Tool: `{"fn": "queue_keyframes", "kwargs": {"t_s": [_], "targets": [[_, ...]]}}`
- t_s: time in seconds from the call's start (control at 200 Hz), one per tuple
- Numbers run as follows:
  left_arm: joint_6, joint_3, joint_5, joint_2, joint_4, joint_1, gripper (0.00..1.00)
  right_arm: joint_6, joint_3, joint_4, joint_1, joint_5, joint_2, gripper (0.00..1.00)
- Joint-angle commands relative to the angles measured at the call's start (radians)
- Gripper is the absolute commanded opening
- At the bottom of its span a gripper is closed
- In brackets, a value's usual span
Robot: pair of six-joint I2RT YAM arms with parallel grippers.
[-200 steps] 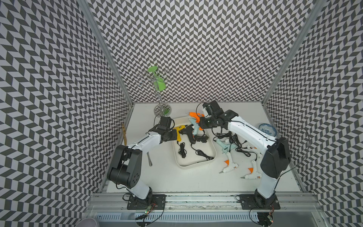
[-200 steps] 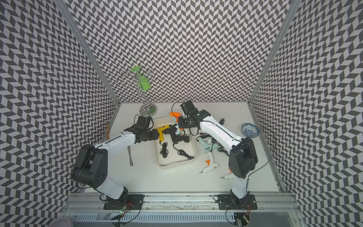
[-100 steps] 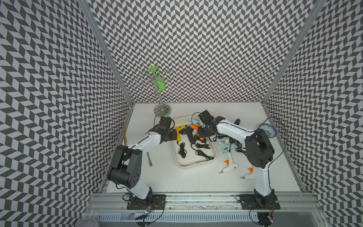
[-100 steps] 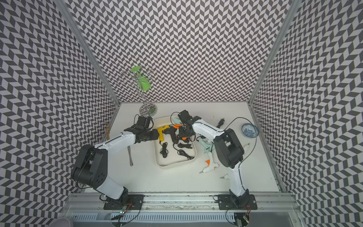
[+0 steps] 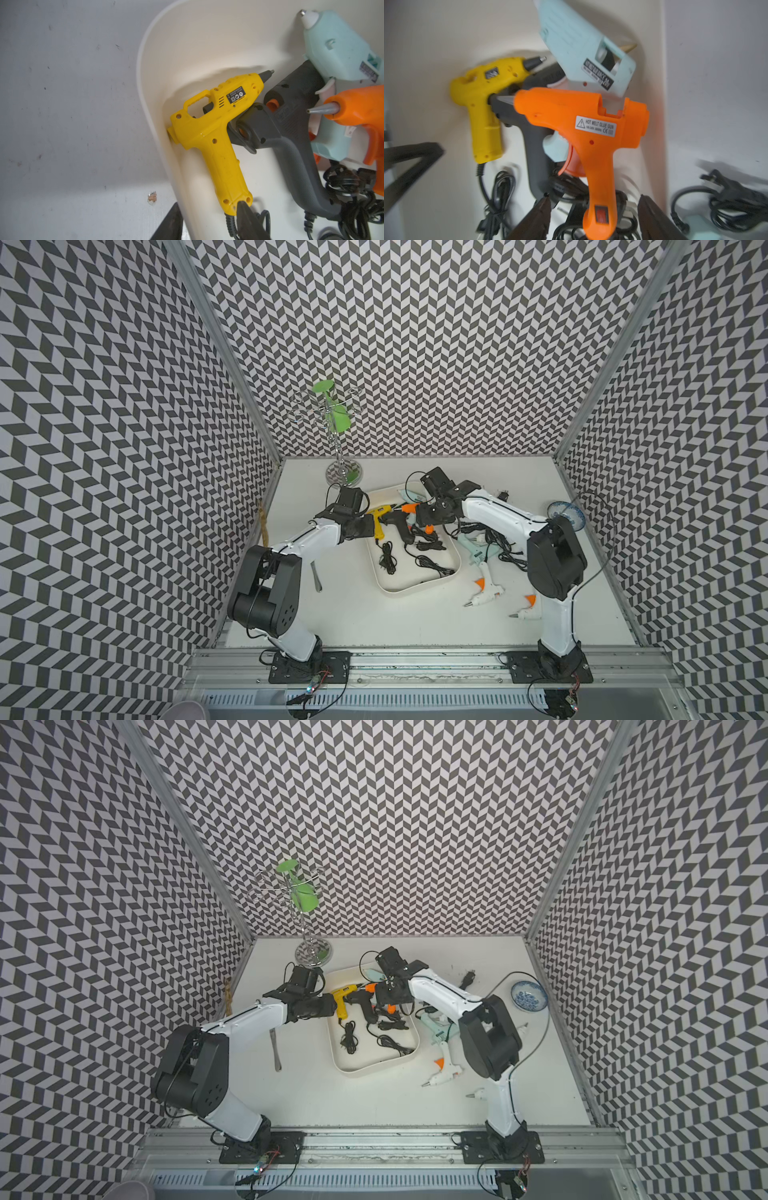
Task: Put the hot melt glue gun into the storage box
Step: Place the hot melt adhesive gun in the storage box, then pick up the hot melt adhesive gun from the center of the board.
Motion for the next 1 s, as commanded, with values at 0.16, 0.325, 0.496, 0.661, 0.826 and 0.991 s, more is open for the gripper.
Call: {"fn": "queue_keyframes", "kwargs": {"t_s": [0.16, 0.325, 0.496, 0.661, 0.826, 0.991], "targets": [[0.006, 0.013, 0.029, 0.022, 0.009, 0.002, 0.46, 0.025, -0.133, 0.001, -0.127, 0.105, -0.266, 0.71], [0.005, 0.008, 0.034, 0.029, -0.002, -0.003, 0.46, 0.118, -0.424, 0.082, -0.353, -0.022, -0.418, 0.7], [0.006, 0.006, 0.048, 0.04, -0.004, -0.005, 0.47, 0.277, -0.603, 0.106, -0.431, 0.089, -0.579, 0.74], [0.006, 0.011, 0.069, 0.048, -0.007, -0.006, 0.47, 0.365, -0.72, 0.108, -0.516, 0.134, -0.657, 0.76], [0.009, 0.002, 0.082, 0.041, -0.002, -0.006, 0.47, 0.4, -0.806, 0.148, -0.659, 0.079, -0.691, 0.74], [0.01, 0.0, 0.094, 0.034, 0.003, -0.006, 0.46, 0.387, -0.82, 0.212, -0.765, 0.075, -0.659, 0.73]]}}
